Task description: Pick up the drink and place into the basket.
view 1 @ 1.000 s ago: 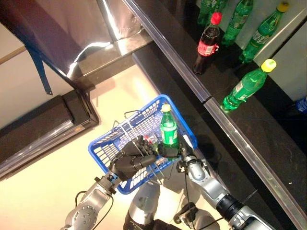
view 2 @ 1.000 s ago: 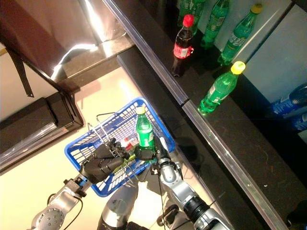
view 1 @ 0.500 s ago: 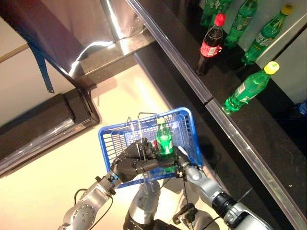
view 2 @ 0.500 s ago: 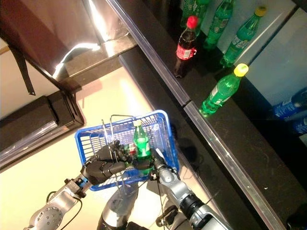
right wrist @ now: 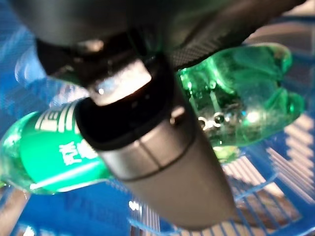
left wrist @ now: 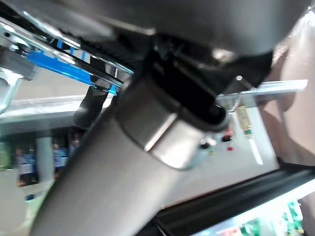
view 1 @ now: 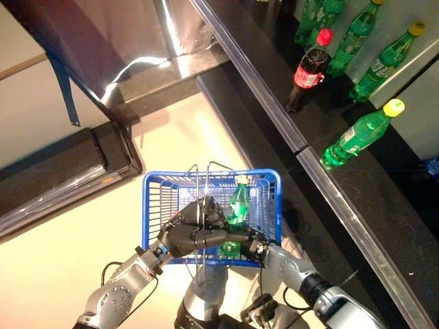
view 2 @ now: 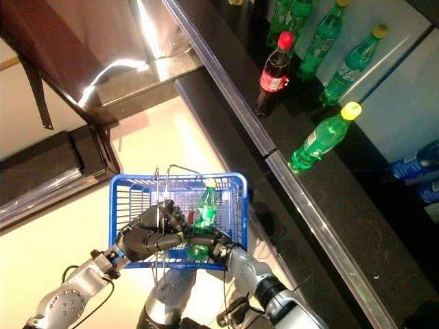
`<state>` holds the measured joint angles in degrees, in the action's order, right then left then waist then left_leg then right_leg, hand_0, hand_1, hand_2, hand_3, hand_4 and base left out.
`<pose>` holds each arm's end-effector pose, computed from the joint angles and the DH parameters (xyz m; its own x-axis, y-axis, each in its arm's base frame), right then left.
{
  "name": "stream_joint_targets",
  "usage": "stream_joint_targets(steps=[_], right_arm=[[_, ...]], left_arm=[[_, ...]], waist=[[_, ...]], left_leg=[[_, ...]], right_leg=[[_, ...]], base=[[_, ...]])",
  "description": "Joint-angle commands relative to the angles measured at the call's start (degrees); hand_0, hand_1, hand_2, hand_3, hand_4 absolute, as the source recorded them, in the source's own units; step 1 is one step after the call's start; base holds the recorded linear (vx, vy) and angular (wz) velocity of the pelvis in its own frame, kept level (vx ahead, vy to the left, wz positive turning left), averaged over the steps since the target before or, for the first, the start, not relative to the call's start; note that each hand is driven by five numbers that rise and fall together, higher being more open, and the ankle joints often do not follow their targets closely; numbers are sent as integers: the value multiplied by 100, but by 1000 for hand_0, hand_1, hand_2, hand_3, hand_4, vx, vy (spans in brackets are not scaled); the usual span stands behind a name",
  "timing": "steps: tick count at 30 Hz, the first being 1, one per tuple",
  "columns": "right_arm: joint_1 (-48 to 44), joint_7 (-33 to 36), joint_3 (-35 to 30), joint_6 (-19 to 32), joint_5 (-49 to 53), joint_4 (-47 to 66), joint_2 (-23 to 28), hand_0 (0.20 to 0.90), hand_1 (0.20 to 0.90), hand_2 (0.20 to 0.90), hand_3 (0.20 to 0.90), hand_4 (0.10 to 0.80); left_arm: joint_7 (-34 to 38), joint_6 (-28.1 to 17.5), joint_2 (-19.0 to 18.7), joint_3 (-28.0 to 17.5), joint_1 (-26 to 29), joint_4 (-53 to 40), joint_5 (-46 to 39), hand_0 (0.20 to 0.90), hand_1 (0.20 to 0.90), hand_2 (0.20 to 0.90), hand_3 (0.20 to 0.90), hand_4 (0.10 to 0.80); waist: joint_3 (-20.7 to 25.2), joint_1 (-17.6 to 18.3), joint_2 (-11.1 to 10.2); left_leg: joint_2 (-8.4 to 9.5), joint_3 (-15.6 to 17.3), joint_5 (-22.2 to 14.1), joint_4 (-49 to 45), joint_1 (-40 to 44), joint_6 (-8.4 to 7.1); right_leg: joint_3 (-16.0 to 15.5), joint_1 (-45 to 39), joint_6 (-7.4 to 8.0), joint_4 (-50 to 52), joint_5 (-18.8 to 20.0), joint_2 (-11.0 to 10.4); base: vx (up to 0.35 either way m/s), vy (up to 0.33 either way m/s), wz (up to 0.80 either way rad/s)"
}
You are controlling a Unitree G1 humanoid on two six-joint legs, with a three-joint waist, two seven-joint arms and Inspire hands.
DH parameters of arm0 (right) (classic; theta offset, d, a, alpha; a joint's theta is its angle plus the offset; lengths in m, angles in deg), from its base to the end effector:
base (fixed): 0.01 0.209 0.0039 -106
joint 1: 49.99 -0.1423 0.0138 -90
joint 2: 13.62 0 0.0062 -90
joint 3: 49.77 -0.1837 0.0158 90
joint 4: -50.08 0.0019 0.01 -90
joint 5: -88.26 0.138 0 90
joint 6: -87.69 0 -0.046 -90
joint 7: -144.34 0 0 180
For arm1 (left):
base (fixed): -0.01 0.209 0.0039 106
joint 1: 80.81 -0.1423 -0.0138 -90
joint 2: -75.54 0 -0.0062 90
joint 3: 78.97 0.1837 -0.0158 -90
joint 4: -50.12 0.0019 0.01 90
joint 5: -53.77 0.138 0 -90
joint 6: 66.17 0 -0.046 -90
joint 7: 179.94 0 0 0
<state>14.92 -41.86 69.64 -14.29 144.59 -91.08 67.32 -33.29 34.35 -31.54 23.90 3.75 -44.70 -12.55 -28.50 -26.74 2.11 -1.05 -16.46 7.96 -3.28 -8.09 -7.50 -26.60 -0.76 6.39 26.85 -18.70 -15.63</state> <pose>0.2375 -0.1037 -0.0339 0.6538 0.4597 -0.6010 -0.0784 0.8312 0.5504 0.1773 0.2077 0.0421 0.7097 -0.7003 0.0767 0.5767 0.5149 -0.6342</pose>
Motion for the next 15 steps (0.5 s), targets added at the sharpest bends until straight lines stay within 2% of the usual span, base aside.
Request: stream_joint_targets(steps=[1,2,3,4,5,15], right_arm=[[211,-470,287,-175,783,103,-633,300,300,300,200,100],[179,-414,240,-163,865,87,-665,302,302,302,203,103],[170,-402,220,-148,878,72,-671,481,481,481,411,311],[135,-322,182,-97,952,53,-690,573,573,573,518,418],[128,-243,138,-51,1027,57,-707,900,900,900,900,800],[81,-8,-132,295,1388,-128,-804,900,900,900,900,800]], left_arm=[[-1614,-769,610,-143,722,-2329,-872,300,300,300,200,100],[-1610,-751,611,-145,721,-2330,-858,300,300,300,200,100],[-1606,-745,614,-142,720,-2332,-854,300,300,300,200,100],[-1599,-731,611,-141,718,-2337,-859,300,300,300,200,100],[-1594,-700,625,-156,718,-2338,-855,300,300,300,200,100],[-1434,-621,606,-175,757,-2407,-904,300,300,300,200,100]], waist=[[852,-57,161],[853,-63,156],[856,-65,155],[862,-71,150],[866,-73,140],[857,-66,100]], left_leg=[[228,-263,-271,-240,144,372],[227,-264,-271,-232,157,377],[229,-265,-271,-232,158,380],[232,-265,-276,-235,158,383],[231,-261,-277,-234,161,388],[204,-197,-306,-249,180,403]], right_leg=[[-51,-294,-389,-988,1104,426],[-53,-302,-385,-990,1111,429],[-53,-302,-384,-990,1113,429],[-51,-296,-379,-989,1119,431],[-52,-296,-374,-989,1125,432],[-41,-310,-325,-1003,1175,420]], base=[[41,-8,0],[35,-6,0],[39,-3,0],[35,-2,0],[42,-6,0],[21,-6,4]])
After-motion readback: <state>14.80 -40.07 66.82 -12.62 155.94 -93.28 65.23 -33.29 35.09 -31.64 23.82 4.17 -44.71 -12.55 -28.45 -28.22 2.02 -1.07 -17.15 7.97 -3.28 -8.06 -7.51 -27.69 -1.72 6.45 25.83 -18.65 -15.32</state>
